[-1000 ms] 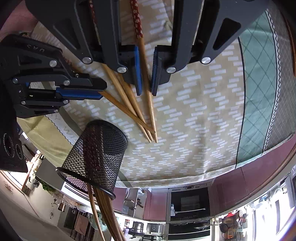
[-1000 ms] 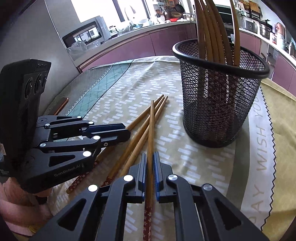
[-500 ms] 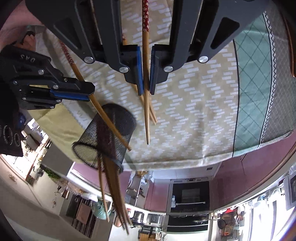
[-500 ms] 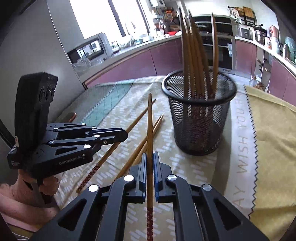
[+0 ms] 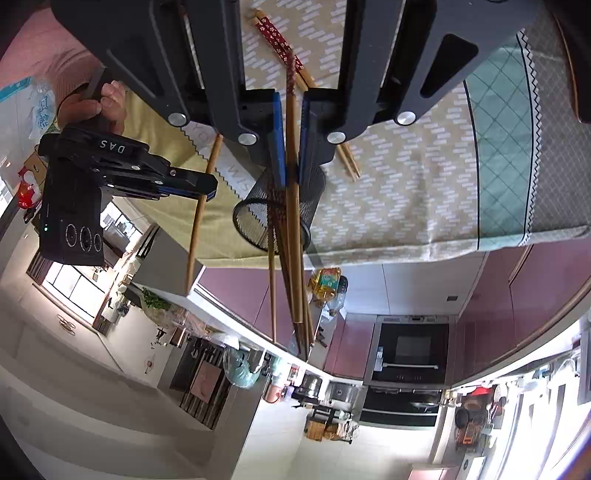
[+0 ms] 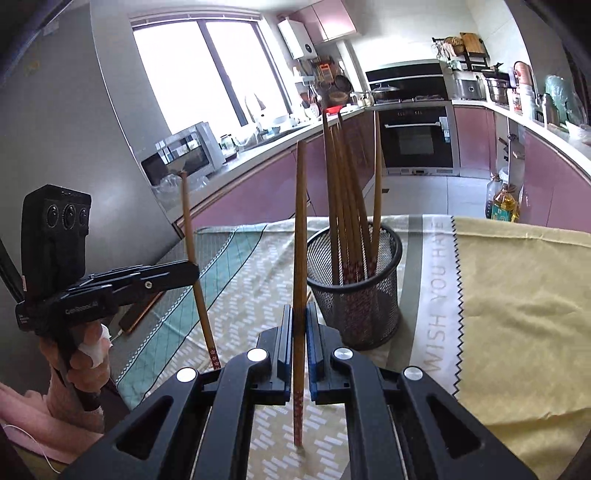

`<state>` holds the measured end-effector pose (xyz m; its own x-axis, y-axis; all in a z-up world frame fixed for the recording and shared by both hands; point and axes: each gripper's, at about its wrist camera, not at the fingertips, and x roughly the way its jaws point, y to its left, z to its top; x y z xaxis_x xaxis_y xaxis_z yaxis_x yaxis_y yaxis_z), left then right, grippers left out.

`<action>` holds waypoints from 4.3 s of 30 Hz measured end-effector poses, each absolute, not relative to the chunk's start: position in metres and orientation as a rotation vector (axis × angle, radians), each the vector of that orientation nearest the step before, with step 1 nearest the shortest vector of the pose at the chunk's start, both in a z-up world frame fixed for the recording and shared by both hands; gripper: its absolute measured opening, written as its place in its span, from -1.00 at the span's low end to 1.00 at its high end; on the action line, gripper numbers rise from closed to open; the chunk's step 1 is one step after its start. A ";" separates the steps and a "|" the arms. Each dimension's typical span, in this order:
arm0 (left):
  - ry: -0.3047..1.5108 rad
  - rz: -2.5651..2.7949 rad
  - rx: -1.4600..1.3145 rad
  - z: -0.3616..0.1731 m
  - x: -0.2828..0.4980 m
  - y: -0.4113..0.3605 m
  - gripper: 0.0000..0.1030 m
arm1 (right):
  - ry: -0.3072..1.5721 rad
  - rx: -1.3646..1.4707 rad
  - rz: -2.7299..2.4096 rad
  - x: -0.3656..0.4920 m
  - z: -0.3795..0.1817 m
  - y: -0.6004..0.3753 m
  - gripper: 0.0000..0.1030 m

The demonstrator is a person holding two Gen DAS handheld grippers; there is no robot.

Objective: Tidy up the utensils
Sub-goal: 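Lift both grasped chopsticks upright toward the mesh cup, then lower both chopsticks into the black mesh cup, then open both grippers to release the chopsticks and pull them back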

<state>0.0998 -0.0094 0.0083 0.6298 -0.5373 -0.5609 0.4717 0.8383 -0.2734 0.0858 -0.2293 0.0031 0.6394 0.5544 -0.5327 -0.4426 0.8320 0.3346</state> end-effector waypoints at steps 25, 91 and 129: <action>0.480 -0.621 -0.135 0.097 0.120 -0.029 -0.85 | 0.451 0.143 0.548 0.110 0.086 -0.257 -0.89; 0.752 -0.523 0.035 0.022 0.215 -0.094 -0.85 | 0.734 0.091 0.506 0.196 0.024 -0.220 -0.88; 0.675 -0.488 -0.036 0.023 0.198 -0.061 -0.24 | 0.684 0.111 0.607 0.140 0.026 -0.227 -0.58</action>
